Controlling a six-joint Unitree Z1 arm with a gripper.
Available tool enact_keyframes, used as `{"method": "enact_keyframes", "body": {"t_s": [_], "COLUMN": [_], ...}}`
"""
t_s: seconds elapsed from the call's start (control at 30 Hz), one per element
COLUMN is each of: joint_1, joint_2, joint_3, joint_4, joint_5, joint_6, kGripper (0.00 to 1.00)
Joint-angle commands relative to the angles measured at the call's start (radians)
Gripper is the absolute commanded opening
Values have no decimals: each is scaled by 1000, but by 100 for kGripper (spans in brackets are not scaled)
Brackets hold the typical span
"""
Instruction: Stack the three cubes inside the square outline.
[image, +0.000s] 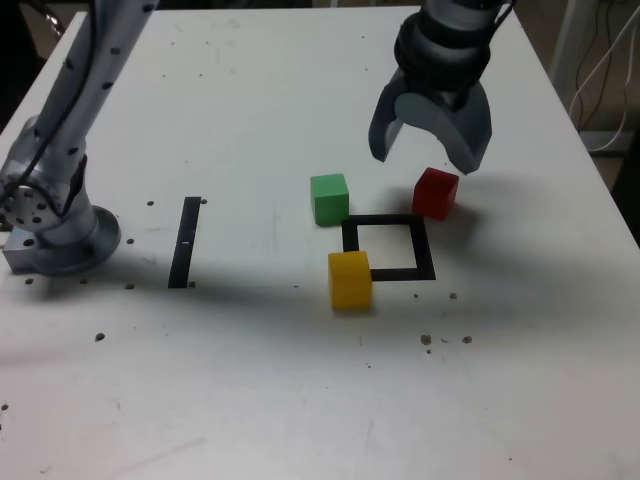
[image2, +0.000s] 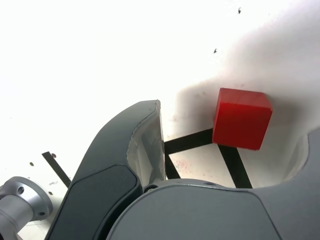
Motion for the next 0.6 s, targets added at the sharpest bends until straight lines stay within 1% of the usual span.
{"method": "enact_keyframes", "body": {"t_s": [0.0, 0.13, 0.23, 0.57], "joint_1": [-2, -2, -2, -3], "joint_2": [24, 51, 59, 74], "joint_3": [-8, -10, -5, 39], "joint_4": [-4, -16, -27, -90], "joint_5": [-11, -38, -49, -49], "joint_6": [6, 21, 30, 32], "kGripper": [93, 93, 93, 85]}}
